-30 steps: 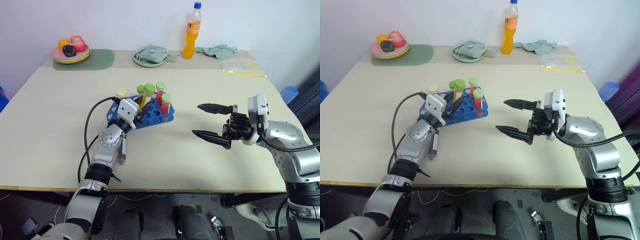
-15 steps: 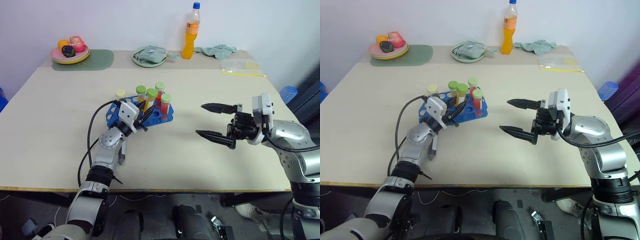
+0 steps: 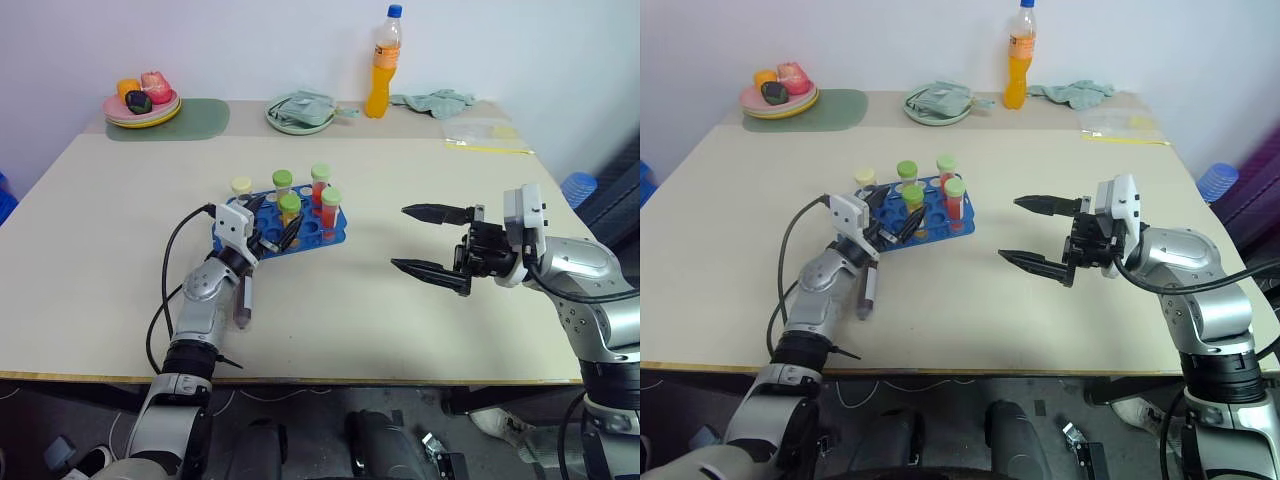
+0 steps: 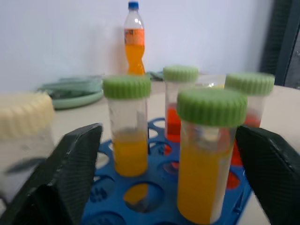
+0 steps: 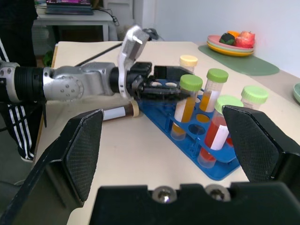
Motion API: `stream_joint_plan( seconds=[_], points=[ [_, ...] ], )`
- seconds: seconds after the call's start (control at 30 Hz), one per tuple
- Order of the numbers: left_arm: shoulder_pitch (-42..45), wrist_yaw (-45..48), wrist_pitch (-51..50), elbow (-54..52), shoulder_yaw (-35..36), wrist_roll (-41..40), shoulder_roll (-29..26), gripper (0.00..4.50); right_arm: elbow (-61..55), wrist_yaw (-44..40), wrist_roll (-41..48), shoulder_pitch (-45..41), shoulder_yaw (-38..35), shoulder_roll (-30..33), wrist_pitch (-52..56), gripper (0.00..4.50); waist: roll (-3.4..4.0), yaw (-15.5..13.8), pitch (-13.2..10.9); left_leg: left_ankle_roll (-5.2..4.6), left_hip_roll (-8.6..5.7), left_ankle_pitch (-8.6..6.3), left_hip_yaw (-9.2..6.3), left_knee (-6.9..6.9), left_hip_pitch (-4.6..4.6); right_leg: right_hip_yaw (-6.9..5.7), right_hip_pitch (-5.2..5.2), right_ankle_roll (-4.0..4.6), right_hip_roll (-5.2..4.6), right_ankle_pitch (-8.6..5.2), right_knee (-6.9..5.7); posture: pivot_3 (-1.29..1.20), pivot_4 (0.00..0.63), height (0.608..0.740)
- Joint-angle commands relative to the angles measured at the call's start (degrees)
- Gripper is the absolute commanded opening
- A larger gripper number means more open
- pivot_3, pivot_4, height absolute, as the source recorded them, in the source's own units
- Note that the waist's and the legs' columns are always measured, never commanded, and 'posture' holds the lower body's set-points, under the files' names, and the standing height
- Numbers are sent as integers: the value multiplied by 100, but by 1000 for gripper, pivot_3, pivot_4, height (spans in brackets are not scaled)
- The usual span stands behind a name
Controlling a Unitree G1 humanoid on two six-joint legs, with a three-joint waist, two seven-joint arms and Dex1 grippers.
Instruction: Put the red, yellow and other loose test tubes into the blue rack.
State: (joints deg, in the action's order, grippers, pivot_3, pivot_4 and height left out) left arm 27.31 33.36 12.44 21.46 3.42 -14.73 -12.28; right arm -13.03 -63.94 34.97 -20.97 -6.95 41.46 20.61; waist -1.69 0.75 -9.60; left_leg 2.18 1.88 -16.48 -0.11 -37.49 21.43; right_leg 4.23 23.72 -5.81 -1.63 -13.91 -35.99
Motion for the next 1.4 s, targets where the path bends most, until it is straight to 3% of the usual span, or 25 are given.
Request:
stream_joint_plan(
  seconds=[0.03,0.2,0.43,0.7,0.83,0.97,1.03,1.23,1.27,1.3,1.4],
  points=[
    [-283,-191,-510,-1108,61,-42,-202,4436,-50,-17,28,-94,-57,-16,-92,4500,0,9,0,0,0,0,0,1,-1,0,0,0,0,0,0,0,150,740],
    [-789,-367,-1899,-2824,123,-87,-876,4436,-34,-31,31,-68,-41,-37,-100,4500,1,22,-1,0,4,0,-2,3,-2,0,2,1,2,0,-5,0,150,740],
    [-1069,-570,-4095,-4418,285,-579,-1653,4436,92,-56,9,-213,1,-107,-125,4500,1,11,-1,0,3,0,-1,2,-2,-2,-1,1,-1,-2,-1,0,150,740],
    [-406,-1670,-8260,-5676,719,-1495,-2100,4436,281,-169,-10,-417,112,-201,-120,4500,-2,34,-6,0,3,0,-8,3,-3,-6,-1,0,2,-3,-3,0,150,740],
    [321,-1701,-10376,-5455,1431,-2080,-1815,4436,280,-176,29,-444,173,-298,-65,4500,-2,31,-6,0,2,0,-11,3,-2,-9,0,-1,2,-3,-3,0,150,740],
    [653,-2465,-10494,-4810,2112,-2937,-1218,4436,261,-120,-4,-468,241,-385,-35,4500,-1,35,-6,0,2,0,-13,3,-4,-9,0,-1,1,-3,-4,0,150,740],
    [669,-3116,-10494,-4422,2136,-3855,-1423,4436,258,-106,-23,-464,254,-412,-30,4500,-5,46,-8,1,3,0,-18,3,-3,-12,0,0,1,-3,-5,0,150,740],
    [405,-5225,-10494,-3367,1819,-6758,-2588,4436,223,-80,-41,-383,288,-455,-80,4500,-4,44,-9,1,5,0,-33,7,-4,-7,7,0,-6,-2,-13,0,150,740],
    [323,-5690,-10273,-3152,1542,-7539,-2962,4436,213,-65,-44,-371,292,-468,-83,4500,-5,38,-9,2,4,0,-32,6,-4,-7,7,0,-9,-2,-12,0,150,740],
    [370,-5798,-10328,-3171,1420,-7647,-3123,4436,205,-52,-34,-355,289,-482,-76,4500,-8,34,-10,2,3,0,-32,6,-4,-7,7,0,-12,-2,-13,0,150,740],
    [89,-7027,-9177,-3090,613,-9341,-3839,4436,178,-18,-54,-311,303,-520,-108,4500,-8,6,-11,3,1,0,-34,7,-1,-8,8,0,-19,-2,-11,0,150,740]
  ],
)
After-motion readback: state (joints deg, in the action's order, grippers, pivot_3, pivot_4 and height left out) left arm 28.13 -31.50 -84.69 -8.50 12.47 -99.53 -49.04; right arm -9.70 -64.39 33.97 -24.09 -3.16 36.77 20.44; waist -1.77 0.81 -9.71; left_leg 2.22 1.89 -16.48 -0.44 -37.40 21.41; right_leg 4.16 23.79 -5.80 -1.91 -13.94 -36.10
